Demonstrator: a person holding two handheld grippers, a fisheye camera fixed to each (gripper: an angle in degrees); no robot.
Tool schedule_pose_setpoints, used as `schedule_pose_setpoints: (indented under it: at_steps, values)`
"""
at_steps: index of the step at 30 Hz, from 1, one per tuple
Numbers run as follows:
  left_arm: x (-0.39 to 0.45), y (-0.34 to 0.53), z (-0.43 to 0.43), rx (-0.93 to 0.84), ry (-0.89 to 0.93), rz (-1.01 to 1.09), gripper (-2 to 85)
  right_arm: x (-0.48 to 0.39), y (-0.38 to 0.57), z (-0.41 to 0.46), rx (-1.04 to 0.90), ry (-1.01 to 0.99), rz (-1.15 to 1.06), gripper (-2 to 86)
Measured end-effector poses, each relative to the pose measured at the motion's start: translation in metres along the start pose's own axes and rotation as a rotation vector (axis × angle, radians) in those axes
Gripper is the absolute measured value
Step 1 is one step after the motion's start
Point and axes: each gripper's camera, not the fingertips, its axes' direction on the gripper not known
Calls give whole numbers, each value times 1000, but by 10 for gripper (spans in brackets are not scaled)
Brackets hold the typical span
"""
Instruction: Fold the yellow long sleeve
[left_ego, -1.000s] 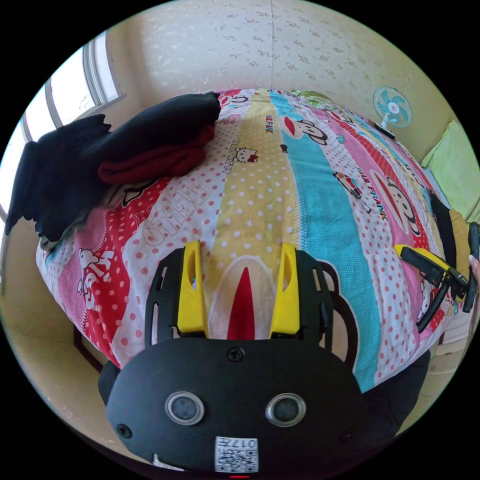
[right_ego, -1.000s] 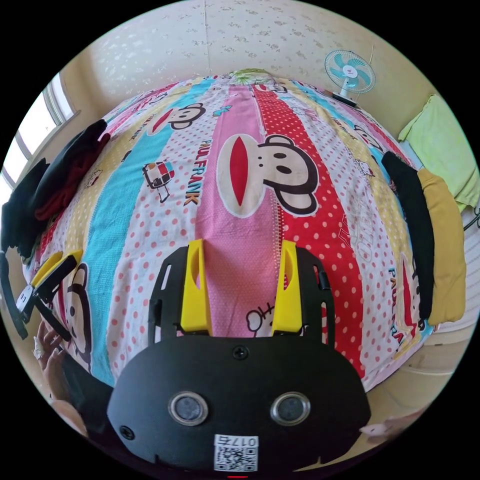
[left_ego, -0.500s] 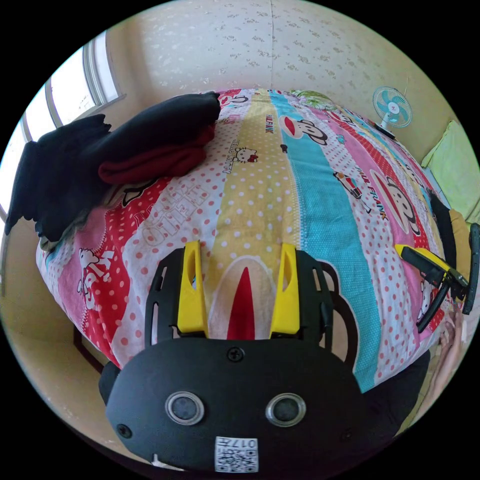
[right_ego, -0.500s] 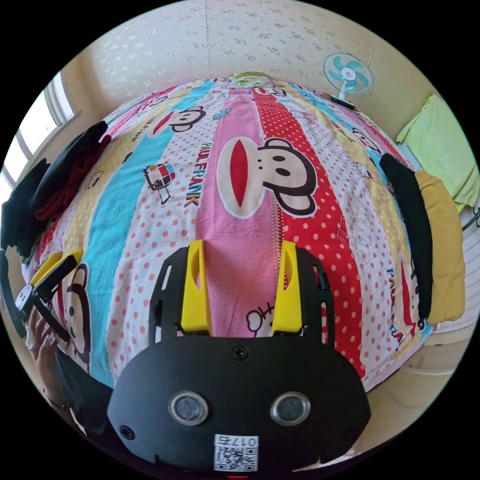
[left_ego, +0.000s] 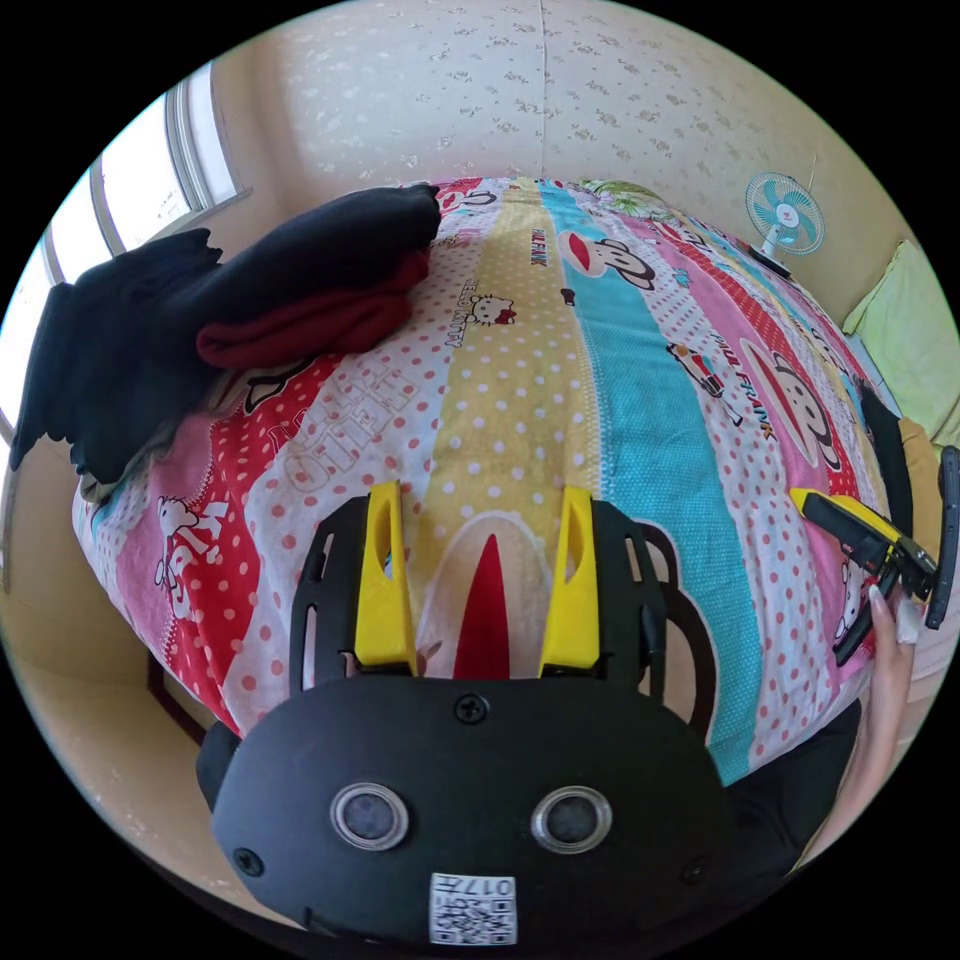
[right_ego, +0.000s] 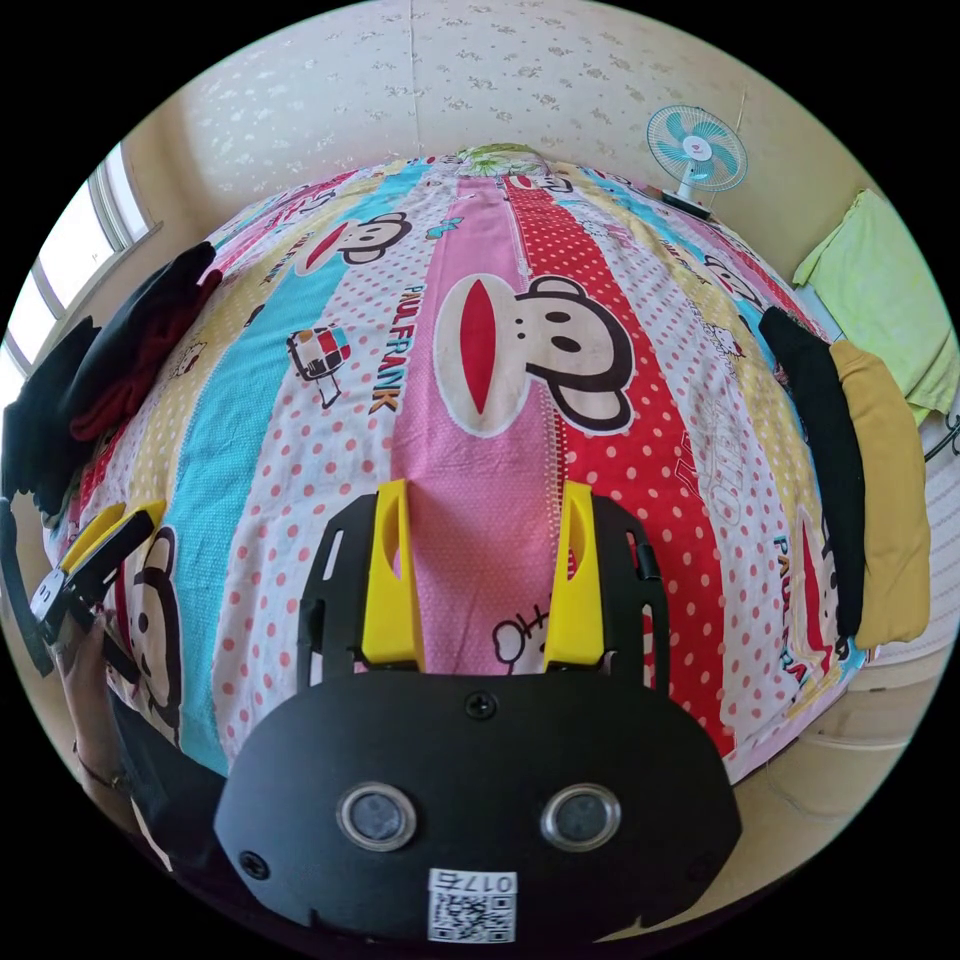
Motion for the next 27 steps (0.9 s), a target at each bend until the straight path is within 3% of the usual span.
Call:
schedule_pose_setpoints:
  at_steps: [27]
  values:
    - [-2,12,-20,-18,13,-5,209,-17,-25,11,-6,-9,7,193]
